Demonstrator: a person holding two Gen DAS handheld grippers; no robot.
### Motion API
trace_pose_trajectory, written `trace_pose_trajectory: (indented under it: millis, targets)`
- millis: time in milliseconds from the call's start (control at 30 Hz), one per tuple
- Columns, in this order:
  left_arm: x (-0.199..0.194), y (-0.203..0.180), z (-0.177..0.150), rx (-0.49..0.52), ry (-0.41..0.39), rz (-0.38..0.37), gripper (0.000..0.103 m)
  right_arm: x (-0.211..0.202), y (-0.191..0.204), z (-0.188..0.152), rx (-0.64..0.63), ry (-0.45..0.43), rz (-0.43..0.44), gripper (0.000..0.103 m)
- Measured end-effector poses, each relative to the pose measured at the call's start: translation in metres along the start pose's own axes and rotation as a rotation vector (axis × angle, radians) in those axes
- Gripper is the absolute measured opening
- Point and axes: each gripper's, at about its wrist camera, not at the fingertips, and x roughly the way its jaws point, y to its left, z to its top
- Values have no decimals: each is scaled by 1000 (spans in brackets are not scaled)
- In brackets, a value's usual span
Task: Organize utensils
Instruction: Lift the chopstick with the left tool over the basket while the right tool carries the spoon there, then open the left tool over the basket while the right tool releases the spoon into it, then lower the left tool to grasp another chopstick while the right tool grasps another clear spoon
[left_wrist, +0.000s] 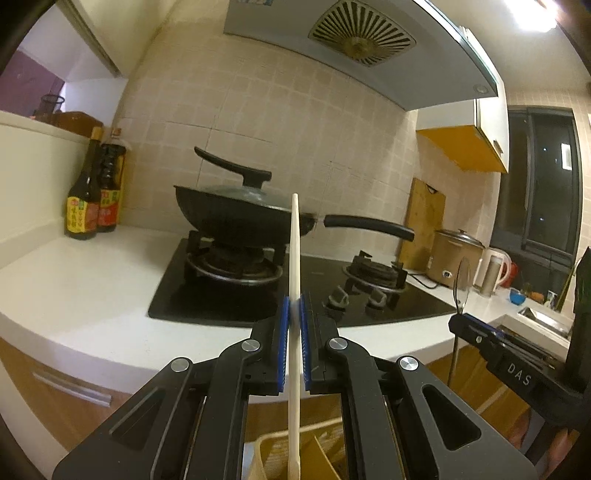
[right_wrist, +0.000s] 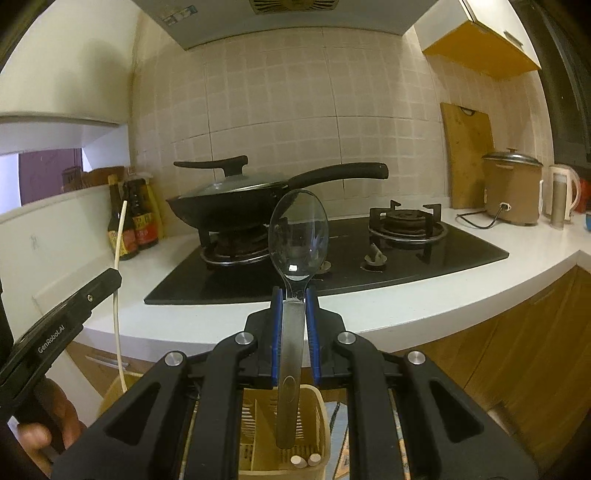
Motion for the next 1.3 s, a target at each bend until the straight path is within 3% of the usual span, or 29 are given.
trace_pose_trajectory:
  millis: [200,333,433,467,600,767,933,1200,1300]
  targets:
    - [-11,2,-12,-5,49,-29,6,-14,-9,-7,26,45,50,11]
    - [-27,4,-17,-16,63,-37,25,-29,-13,-10,34,79,85,13]
    - [-40,3,-19,-20,81,-36,29,-47,-13,-12,30,103,107,14]
    - [-45,3,-19,-22,88,-43,31,-53,-12,-13,31,110,115,17]
    - [-65,-2,-22,-10,122,-55,42,-88,-12,-20,35,113,140,46]
    - [-99,-9,-27,9,158,-76,49,-127,-9,-34,32,150,149,46]
    - [-127,-13,-39,24,235,-71,50,-143,-2,-61,20,326,145,46]
    - [-153,-3,-88,50,478,10,48,-137,8,-133,41,615,134,46]
    - [-154,5,-110,48,566,35,47,-132,7,-154,71,681,144,45]
